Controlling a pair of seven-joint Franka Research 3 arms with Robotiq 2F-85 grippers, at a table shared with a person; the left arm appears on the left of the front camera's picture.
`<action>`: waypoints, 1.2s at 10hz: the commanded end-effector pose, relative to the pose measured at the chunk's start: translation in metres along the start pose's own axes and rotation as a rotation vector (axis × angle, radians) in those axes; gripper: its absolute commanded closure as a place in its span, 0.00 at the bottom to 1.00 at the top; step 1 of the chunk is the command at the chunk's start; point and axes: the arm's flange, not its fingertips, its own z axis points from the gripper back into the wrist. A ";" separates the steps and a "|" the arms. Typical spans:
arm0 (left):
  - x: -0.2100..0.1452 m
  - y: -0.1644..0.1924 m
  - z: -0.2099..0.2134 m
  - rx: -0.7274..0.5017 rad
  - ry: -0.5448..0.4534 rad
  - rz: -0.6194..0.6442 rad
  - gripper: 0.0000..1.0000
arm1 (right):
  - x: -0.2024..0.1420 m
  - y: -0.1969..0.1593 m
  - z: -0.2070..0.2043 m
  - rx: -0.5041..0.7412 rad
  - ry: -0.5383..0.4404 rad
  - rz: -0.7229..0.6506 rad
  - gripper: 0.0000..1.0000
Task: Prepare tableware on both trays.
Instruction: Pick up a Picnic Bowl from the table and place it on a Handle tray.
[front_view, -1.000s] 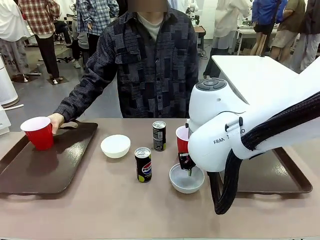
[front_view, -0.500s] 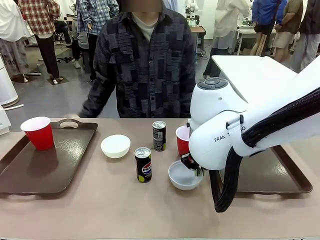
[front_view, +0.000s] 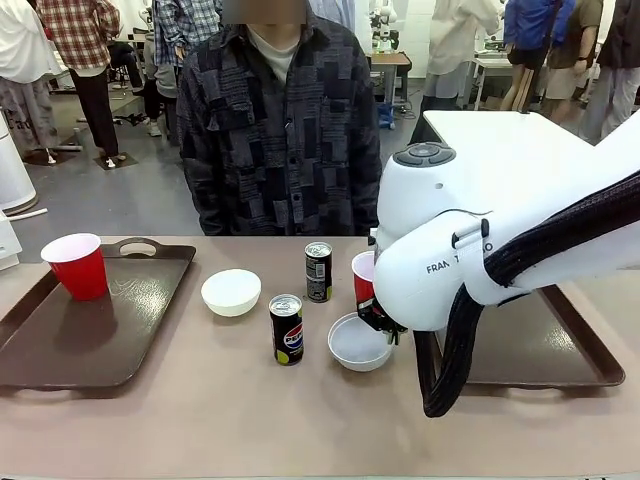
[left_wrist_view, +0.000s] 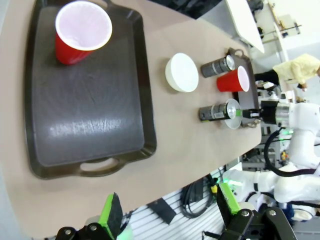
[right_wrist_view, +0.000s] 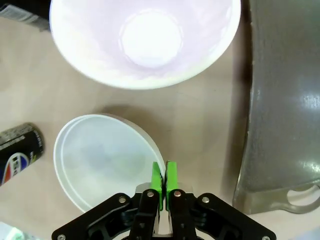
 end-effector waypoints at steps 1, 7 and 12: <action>0.000 0.000 0.001 -0.019 -0.004 0.010 0.00 | -0.011 -0.011 0.035 0.047 0.010 0.046 1.00; 0.000 0.000 0.001 -0.019 -0.004 0.010 0.00 | -0.009 -0.071 0.133 0.081 0.068 0.154 1.00; 0.000 0.000 0.001 -0.019 -0.004 0.010 0.00 | 0.026 -0.162 0.136 0.025 0.088 0.125 1.00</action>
